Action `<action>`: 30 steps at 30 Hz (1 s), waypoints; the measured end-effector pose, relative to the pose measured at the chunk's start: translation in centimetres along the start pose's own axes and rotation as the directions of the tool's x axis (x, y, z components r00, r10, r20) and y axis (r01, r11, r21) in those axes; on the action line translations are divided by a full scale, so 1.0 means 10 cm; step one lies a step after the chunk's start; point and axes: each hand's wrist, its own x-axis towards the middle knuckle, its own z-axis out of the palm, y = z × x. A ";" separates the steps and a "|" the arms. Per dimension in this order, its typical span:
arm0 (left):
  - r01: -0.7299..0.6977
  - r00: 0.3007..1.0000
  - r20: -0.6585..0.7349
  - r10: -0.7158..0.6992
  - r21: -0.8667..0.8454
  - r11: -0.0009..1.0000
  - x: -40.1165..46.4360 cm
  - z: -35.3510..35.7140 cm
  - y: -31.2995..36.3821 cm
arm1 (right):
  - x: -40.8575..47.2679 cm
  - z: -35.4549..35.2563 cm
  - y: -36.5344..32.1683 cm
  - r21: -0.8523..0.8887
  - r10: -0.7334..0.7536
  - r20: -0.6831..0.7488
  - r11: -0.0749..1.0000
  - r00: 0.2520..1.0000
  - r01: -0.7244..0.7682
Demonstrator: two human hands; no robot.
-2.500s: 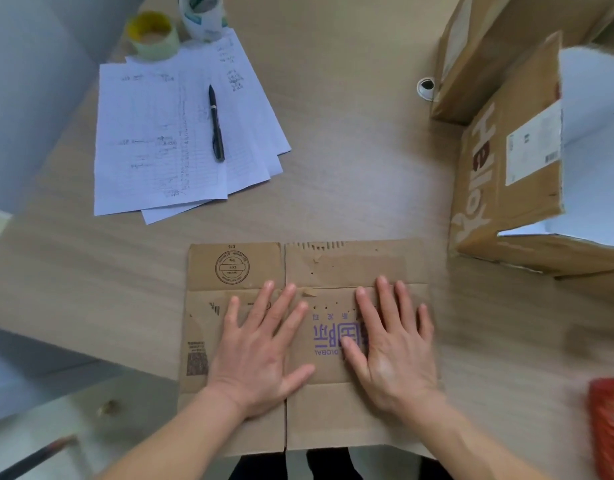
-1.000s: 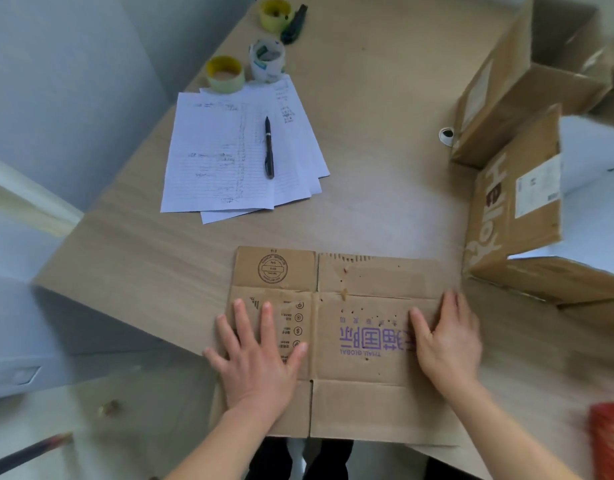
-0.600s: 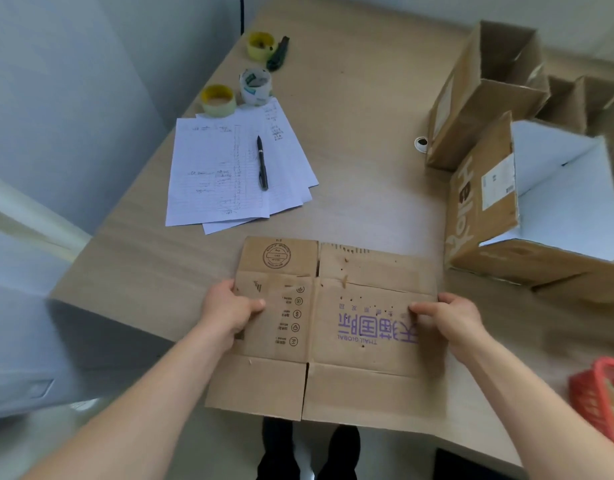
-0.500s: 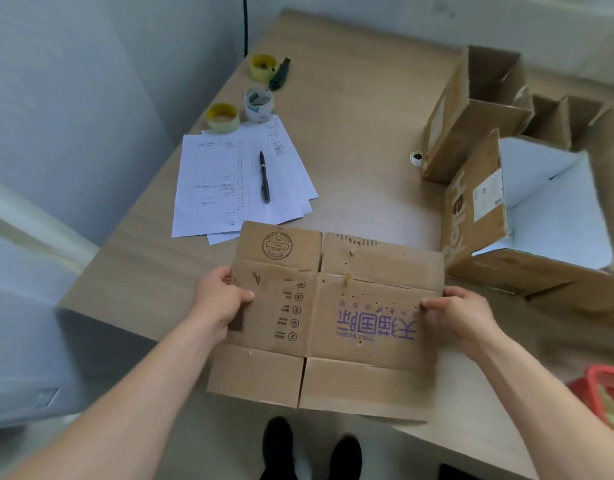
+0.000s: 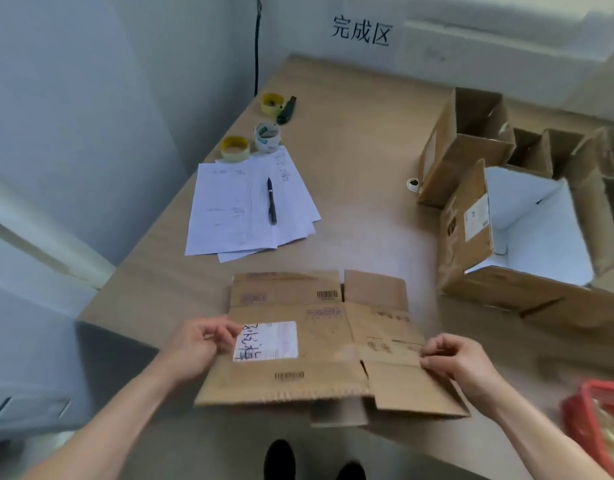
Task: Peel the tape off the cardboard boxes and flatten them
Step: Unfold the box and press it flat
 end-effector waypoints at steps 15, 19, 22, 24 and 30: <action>-0.080 0.997 0.075 0.026 0.931 0.356 0.17 1.17 -0.47 | 0.38 1.08 0.27 -0.837 -0.531 0.159 0.374 0.832 0.399; -0.113 0.988 0.077 0.132 0.951 0.289 0.18 1.19 -0.58 | 0.64 1.32 0.27 -0.886 -0.461 0.288 0.206 0.839 0.417; -0.139 0.979 0.084 0.186 0.943 0.304 0.18 1.20 -0.58 | 0.74 1.36 0.27 -0.916 -0.466 0.263 0.155 0.845 0.371; -0.163 0.969 0.091 0.229 0.933 0.321 0.17 1.20 -0.56 | 0.79 1.37 0.18 -0.920 -0.484 0.247 0.154 0.840 0.359; -0.173 0.953 0.068 0.297 0.923 0.343 0.17 1.20 -0.55 | 1.01 1.66 0.00 -0.884 -0.468 0.347 0.126 0.813 0.450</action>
